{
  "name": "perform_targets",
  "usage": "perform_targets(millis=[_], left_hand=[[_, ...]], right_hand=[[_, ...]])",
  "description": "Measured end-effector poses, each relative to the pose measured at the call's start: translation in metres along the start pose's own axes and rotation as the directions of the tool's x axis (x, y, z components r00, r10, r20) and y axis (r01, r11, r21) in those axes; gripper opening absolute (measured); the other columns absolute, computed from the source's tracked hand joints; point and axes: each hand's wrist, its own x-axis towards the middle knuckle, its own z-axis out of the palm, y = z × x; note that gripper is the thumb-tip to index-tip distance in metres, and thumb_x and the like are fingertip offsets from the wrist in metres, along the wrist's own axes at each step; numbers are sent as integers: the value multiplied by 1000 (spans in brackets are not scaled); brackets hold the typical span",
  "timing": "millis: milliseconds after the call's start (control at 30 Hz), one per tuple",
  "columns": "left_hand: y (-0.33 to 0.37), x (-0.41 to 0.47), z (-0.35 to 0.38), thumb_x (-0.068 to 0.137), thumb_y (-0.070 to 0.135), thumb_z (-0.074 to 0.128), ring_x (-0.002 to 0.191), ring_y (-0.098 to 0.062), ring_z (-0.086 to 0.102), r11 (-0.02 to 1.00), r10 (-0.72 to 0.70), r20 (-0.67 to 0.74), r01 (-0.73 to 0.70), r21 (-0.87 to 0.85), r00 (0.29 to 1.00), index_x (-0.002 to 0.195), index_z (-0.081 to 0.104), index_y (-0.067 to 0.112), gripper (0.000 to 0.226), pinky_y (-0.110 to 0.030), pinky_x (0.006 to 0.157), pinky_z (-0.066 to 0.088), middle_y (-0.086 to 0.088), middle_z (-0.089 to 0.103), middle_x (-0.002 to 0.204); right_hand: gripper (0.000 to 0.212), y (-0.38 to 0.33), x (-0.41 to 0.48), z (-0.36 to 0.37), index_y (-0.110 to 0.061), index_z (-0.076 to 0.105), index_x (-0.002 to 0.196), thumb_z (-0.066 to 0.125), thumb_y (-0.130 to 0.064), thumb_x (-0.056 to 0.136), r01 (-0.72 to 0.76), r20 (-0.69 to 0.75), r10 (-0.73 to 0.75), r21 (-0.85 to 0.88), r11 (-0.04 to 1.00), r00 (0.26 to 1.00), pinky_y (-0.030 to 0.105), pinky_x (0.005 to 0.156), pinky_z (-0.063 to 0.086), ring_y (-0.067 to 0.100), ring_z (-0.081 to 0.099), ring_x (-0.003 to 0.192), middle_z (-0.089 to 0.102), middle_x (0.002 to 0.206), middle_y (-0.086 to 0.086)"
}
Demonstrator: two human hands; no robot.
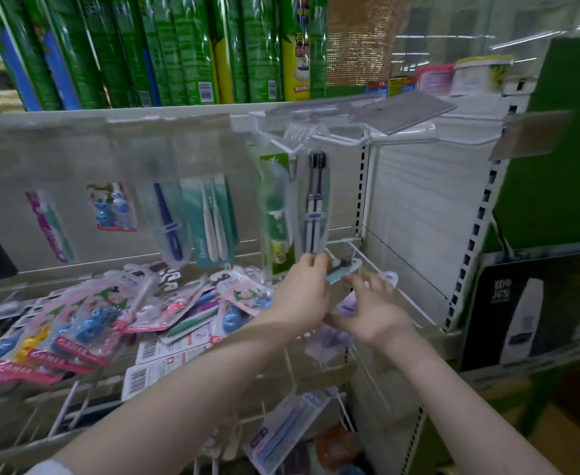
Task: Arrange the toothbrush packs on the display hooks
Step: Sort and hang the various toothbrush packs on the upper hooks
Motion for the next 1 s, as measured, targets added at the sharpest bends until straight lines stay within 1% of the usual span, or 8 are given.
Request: perform_targets(millis=[67, 133, 267, 367, 500, 700, 833, 1000], left_hand=[[5, 15, 14, 91, 8, 46, 115, -33, 47, 994, -39, 58, 33, 108, 998, 128, 41, 9, 38, -44, 90, 43, -13, 43, 128], [6, 28, 27, 88, 8, 50, 118, -35, 46, 968, -68, 106, 40, 249, 992, 133, 36, 9, 47, -43, 92, 41, -14, 43, 128], [3, 43, 44, 89, 14, 54, 120, -35, 45, 882, -126, 142, 46, 469, 982, 136, 32, 7, 53, -40, 95, 40, -17, 45, 129], [-2, 49, 51, 87, 16, 58, 119, -35, 46, 838, -165, 124, 73, 541, 978, 134, 34, 9, 53, -40, 96, 40, -17, 47, 127], [-6, 52, 52, 84, 12, 60, 116, -37, 48, 851, -170, 96, 97, 517, 981, 129, 37, 10, 50, -42, 95, 40, -14, 46, 126], [-8, 52, 50, 84, 5, 56, 107, -38, 52, 915, -156, 108, 103, 390, 982, 125, 41, 12, 44, -46, 90, 44, -11, 44, 124], [-4, 54, 48, 92, 11, 48, 109, -38, 50, 943, -129, 99, 91, 320, 987, 127, 43, 11, 35, -46, 93, 44, -13, 45, 126], [9, 58, 46, 92, 15, 51, 110, -33, 51, 986, -72, 53, 64, 151, 996, 122, 47, 11, 31, -41, 92, 43, -11, 46, 124]], right_hand=[[83, 5, 4, 3, -34, 30, 141, 59, -68, 70, -21, 64, 24, -57, 998, 998, 44, 114, 19, 30, 17, 141, 21, 153, 9], [75, 10, 7, 5, -37, 36, 136, 57, -68, 71, -33, 99, 38, -53, 998, 994, 45, 112, 21, 32, 20, 139, 26, 150, 11], [49, 14, 7, 4, -28, 55, 116, 53, -57, 78, -33, 117, 33, 0, 999, 993, 41, 104, 31, 30, 29, 129, 39, 130, 7], [48, 16, 9, 3, -25, 58, 111, 54, -57, 76, -25, 121, 18, 53, 998, 992, 38, 99, 35, 28, 32, 123, 42, 122, 6], [49, 17, 13, -2, -24, 58, 109, 55, -59, 76, -18, 140, 7, 78, 997, 990, 38, 99, 35, 28, 34, 120, 44, 122, 6], [38, 19, 19, -2, -22, 59, 106, 59, -50, 79, -19, 142, -3, 154, 988, 990, 36, 96, 33, 26, 33, 120, 43, 122, 6], [33, 22, 24, -2, -20, 63, 104, 60, -42, 80, -24, 102, 7, 166, 986, 995, 36, 99, 36, 27, 37, 119, 49, 121, 7], [31, 27, 27, -4, -13, 65, 105, 62, -30, 79, -56, 28, 51, 275, 960, 998, 31, 100, 36, 29, 38, 122, 46, 124, 12]])
